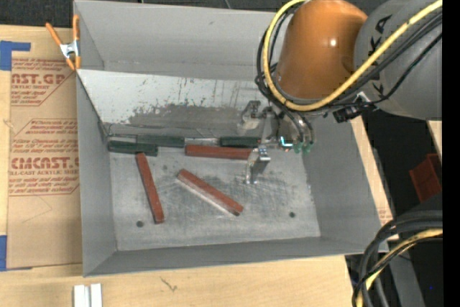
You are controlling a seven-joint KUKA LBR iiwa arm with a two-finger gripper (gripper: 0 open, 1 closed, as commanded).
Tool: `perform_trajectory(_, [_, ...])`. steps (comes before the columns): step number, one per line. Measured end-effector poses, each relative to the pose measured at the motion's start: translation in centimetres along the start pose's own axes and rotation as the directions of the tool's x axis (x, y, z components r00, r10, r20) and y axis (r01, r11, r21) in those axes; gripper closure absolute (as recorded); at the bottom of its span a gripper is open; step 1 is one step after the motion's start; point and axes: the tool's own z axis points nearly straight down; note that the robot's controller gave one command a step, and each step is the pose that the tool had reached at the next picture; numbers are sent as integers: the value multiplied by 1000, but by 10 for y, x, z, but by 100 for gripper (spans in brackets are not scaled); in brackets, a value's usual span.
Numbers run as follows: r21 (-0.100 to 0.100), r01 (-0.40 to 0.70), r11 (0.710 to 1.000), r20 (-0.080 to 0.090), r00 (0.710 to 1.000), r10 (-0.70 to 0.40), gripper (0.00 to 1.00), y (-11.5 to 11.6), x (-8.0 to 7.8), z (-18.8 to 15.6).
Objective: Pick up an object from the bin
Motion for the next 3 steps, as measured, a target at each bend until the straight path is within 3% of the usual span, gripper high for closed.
perform_trajectory(1, [0, 0, 1000, 8, 1000, 0, 0, 0, -2, -5])
perform_trajectory(2, [-1, 0, 1000, 17, 1000, 0, 0, 4, -1, 34])
perform_trajectory(3, [-1, -1, 1000, 13, 1000, 1, 0, 6, 1, 59])
